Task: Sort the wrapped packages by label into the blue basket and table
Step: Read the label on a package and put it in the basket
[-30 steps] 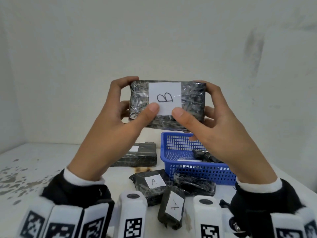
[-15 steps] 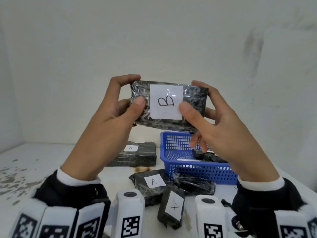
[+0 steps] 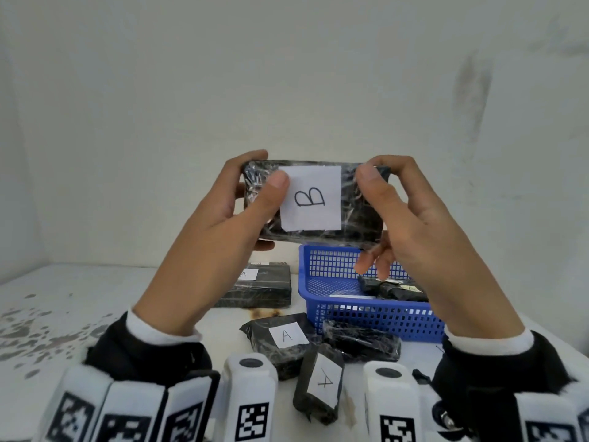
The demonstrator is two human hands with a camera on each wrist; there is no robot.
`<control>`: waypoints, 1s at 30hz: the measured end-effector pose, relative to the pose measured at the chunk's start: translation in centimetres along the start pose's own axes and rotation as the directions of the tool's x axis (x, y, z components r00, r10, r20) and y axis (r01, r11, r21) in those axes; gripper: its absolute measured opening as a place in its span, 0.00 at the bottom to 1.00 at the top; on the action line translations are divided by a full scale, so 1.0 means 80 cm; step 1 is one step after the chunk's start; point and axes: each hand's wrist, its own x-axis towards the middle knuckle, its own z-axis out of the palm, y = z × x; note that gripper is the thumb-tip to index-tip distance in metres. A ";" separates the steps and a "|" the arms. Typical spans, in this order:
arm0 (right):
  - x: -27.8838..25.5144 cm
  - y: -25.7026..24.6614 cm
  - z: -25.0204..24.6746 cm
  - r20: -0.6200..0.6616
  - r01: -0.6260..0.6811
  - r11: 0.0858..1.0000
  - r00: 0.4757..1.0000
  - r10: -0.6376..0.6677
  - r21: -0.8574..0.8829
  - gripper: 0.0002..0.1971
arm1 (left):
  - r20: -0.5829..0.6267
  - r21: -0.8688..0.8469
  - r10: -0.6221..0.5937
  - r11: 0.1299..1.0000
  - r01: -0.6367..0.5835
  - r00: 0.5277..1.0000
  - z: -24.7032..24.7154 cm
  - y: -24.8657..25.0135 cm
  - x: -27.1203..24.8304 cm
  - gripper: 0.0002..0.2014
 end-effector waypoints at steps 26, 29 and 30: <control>-0.002 0.005 -0.003 0.001 0.033 0.997 0.999 -0.033 -0.069 0.41 | 0.013 -0.061 -0.007 0.998 0.008 1.000 0.004 0.003 -0.002 0.30; -0.001 0.008 -0.005 0.026 0.011 0.999 1.000 -0.010 -0.033 0.35 | 0.029 -0.043 0.010 0.999 -0.009 1.000 0.005 0.003 -0.002 0.26; -0.001 0.008 -0.005 0.037 0.011 1.000 0.999 -0.010 -0.025 0.33 | 0.025 -0.038 0.015 0.999 -0.014 1.000 0.005 0.001 -0.001 0.25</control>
